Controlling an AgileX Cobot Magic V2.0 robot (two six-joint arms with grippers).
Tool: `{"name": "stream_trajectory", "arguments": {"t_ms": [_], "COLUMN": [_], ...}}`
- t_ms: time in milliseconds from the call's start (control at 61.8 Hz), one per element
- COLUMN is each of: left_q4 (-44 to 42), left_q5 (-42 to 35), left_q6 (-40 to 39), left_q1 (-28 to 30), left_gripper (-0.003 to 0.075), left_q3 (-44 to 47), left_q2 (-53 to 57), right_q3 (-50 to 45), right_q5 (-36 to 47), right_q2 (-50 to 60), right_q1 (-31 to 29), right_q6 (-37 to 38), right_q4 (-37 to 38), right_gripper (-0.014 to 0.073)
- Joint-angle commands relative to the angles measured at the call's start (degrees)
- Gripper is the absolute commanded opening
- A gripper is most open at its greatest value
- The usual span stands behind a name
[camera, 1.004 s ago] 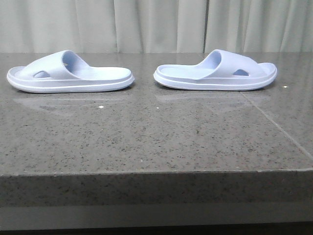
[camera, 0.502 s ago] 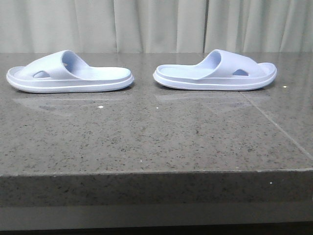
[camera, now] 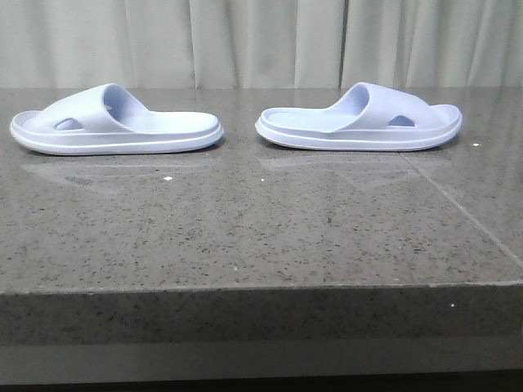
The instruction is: Insert blue slippers together front up
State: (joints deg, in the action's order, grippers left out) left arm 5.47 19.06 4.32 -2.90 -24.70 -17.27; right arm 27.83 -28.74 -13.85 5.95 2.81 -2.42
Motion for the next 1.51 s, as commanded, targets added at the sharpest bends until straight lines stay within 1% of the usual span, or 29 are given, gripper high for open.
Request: {"name": "stream_trajectory", "arguments": {"t_ms": [0, 275, 486, 567, 648, 729, 842, 1020, 1101, 1214, 1295, 1392, 1457, 1490], "left_q4": [0.66, 0.66, 0.93, 3.23, 7.65, 11.22, 14.81, 18.82, 19.52, 20.84, 26.34, 36.53, 42.01, 43.31], "left_q5": [-4.28, -4.28, -6.59, -6.32, -4.53, -2.13, 1.97, 2.41, 3.74, 8.8, 13.7, 21.67, 25.77, 27.48], "left_q6": [-0.6, -0.6, -0.6, -0.6, -0.6, -0.6, -0.6, -0.32, -0.32, 0.82, 6.96, 16.32, 19.18, 19.97], "left_q1": [-0.42, -0.42, -0.42, -0.42, -0.42, -0.42, -0.42, 0.09, 1.66, 5.56, 8.59, 12.23, 14.48, 15.38], "left_gripper": [0.0624, 0.0618, 0.0618, 0.0618, 0.0618, 0.0618, 0.0618, 0.0618, 0.0618, 0.0614, 0.0573, 0.0488, 0.0439, 0.0421], "left_q3": [-2.1, -2.1, -2.1, -2.27, -3.32, -5.07, -8.9, -17.99, -22.44, -30.09, -35.72, -42.47, -46.03, -47.87], "left_q2": [-0.86, -0.86, -0.95, -1.25, -3.63, -8.88, -20.67, -37.84, -44.17, -53.33, -59.35, -66.32, -70.17, -72.16], "right_q3": [2.0, 2.0, 2.0, 2.0, 2.0, 2.0, 2.0, 2.0, 2.0, 2.0, 2.0, 2.0, 2.0, 1.94], "right_q5": [4.25, 4.25, 4.25, 4.25, 4.25, 4.25, 4.25, 4.25, 4.25, 4.25, 4.25, 4.25, 4.25, 4.25], "right_q2": [-1.01, -1.01, -1.01, -1.01, -1.01, -1.01, -1.01, -1.01, -1.01, -1.01, -1.01, -1.01, -1.01, -1.01], "right_q1": [-0.35, -0.35, -0.35, -0.35, -0.35, -0.35, -0.35, -0.35, -0.35, -0.35, -0.35, -0.35, -0.35, -0.35], "right_q6": [-0.21, -0.21, -0.21, -0.21, -0.21, -0.21, -0.21, -0.21, -0.21, -0.21, -0.21, -0.21, -0.21, -0.21], "right_q4": [0.78, 0.78, 0.78, 0.78, 0.78, 0.78, 0.78, 0.78, 0.78, 0.78, 0.78, 0.78, 0.78, 0.78], "right_gripper": [0.0526, 0.0526, 0.0526, 0.0526, 0.0526, 0.0526, 0.0526, 0.0526, 0.0525, 0.0523, 0.0523, 0.0523, 0.0523, 0.0523]}}
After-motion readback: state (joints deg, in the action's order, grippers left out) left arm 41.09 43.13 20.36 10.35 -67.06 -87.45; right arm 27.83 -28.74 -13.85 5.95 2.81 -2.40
